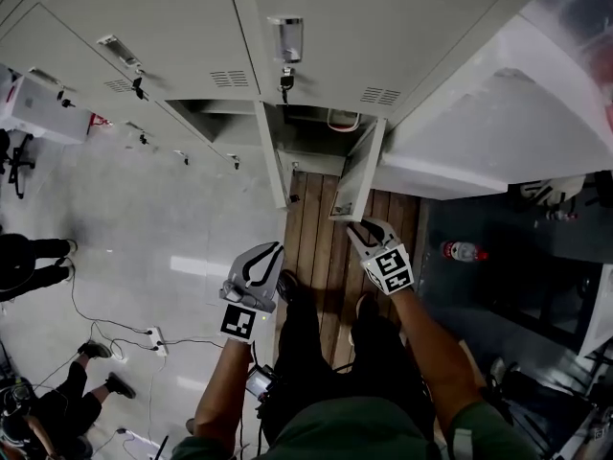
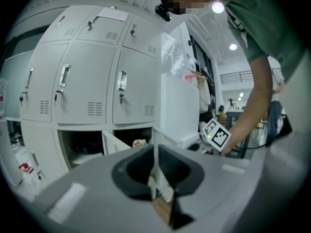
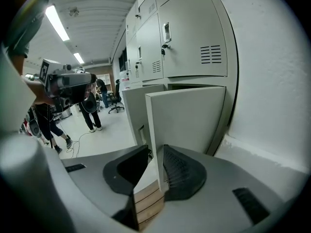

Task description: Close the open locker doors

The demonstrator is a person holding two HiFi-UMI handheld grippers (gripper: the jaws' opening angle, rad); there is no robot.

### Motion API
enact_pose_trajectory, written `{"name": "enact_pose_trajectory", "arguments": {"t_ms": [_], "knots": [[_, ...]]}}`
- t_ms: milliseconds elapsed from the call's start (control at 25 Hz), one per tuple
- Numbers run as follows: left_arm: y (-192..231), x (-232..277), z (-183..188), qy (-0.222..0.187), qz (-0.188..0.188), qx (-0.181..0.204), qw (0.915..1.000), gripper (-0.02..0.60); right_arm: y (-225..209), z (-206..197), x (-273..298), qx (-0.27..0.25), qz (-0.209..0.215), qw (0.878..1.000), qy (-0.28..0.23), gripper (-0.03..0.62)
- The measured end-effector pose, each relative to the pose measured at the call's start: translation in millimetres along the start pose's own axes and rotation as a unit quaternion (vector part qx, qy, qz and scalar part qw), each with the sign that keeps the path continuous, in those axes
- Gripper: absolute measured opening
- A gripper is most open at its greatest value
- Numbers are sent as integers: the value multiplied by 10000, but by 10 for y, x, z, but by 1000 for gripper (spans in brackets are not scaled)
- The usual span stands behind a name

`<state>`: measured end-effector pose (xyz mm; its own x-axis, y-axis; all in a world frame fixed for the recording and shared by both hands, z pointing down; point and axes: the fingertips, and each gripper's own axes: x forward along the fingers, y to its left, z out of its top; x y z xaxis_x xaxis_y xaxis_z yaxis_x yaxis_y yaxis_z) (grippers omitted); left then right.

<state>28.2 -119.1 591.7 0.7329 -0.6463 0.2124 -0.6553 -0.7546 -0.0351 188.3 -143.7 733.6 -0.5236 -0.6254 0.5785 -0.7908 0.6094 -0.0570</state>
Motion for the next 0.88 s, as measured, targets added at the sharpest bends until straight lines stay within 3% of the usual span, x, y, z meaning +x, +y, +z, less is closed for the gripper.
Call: {"name": "enact_pose_trajectory", "arguments": {"t_ms": [320,880], "knots": [[300,-124,-30,-95,245,-222,9994,8,97,153,237,-22,-41,10000,69,58],[997,-389,-166,-31,609,-450,9971,8,164,851,1125,-308,102,9995,12,35]]}}
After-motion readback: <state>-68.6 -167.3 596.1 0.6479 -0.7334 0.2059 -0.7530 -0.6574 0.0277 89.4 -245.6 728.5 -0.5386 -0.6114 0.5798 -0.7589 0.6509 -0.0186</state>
